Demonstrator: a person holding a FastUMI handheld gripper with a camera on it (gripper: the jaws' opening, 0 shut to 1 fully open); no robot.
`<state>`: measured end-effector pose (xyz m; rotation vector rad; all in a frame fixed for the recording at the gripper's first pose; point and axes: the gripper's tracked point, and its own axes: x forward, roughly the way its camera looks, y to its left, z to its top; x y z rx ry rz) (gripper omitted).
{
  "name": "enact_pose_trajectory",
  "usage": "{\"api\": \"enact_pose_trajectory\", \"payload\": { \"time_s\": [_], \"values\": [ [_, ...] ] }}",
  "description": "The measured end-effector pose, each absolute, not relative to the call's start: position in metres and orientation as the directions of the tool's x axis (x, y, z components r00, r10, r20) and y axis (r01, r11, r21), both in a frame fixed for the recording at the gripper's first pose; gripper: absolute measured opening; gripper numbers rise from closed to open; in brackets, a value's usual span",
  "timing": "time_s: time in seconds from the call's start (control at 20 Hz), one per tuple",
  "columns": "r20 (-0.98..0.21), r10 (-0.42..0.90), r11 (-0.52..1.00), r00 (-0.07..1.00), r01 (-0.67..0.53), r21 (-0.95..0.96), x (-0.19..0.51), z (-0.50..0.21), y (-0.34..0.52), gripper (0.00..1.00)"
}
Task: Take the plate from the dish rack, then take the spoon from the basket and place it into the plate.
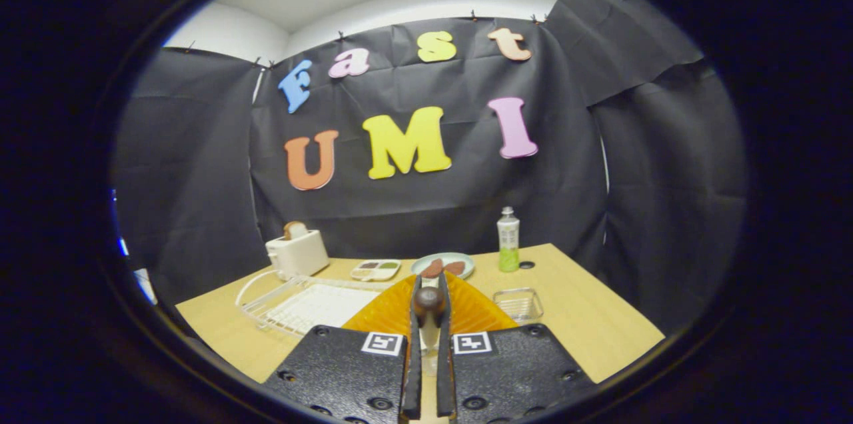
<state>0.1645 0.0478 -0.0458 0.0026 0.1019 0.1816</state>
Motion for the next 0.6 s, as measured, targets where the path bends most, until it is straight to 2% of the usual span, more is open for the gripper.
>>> {"api": "enact_pose_trajectory", "payload": {
  "time_s": [0.4, 0.6],
  "values": [
    [-0.275, 0.404, 0.912, 0.873, -0.409, 0.04, 0.126, -0.136, 0.164, 0.14],
    [-0.289, 0.389, 0.915, 0.875, -0.404, 0.011, 0.126, -0.152, 0.171, 0.15]
  ]
}}
